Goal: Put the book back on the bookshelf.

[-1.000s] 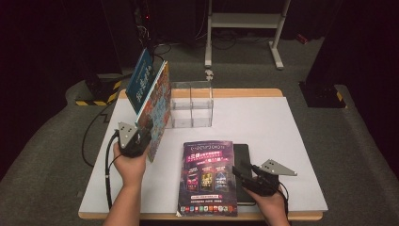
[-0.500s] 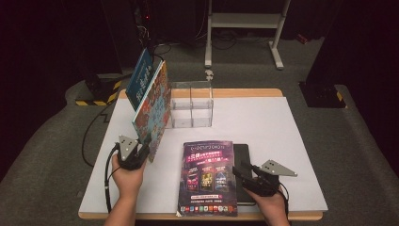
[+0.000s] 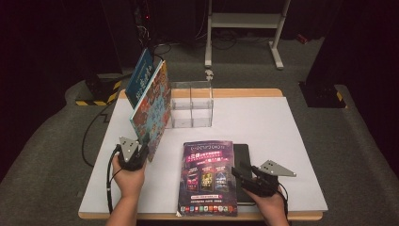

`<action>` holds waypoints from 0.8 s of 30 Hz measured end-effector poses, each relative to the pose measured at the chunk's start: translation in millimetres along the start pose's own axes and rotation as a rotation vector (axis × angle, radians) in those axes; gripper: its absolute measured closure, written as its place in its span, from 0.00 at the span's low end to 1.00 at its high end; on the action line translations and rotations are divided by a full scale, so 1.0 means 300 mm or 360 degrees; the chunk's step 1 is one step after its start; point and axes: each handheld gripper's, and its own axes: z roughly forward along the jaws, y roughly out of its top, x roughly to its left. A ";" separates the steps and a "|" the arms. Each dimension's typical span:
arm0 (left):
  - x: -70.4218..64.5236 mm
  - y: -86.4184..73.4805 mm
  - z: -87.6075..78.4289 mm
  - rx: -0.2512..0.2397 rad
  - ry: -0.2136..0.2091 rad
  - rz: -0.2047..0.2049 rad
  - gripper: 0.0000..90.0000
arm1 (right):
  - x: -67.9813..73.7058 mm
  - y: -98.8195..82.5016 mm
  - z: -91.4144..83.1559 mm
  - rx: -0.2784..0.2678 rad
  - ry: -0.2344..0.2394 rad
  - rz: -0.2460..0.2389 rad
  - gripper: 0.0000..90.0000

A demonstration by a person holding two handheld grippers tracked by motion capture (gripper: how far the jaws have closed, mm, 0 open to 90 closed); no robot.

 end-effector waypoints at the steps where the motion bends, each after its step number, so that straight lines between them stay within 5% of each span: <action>1: -0.005 -0.002 0.003 -0.0001 0.0001 0.0006 0.89 | 0.000 -0.001 0.001 0.0001 0.0001 -0.0001 0.56; 24: -0.047 -0.019 0.062 -0.0041 0.0147 0.0013 0.89 | -0.002 -0.002 0.002 0.0000 0.0026 0.0005 0.56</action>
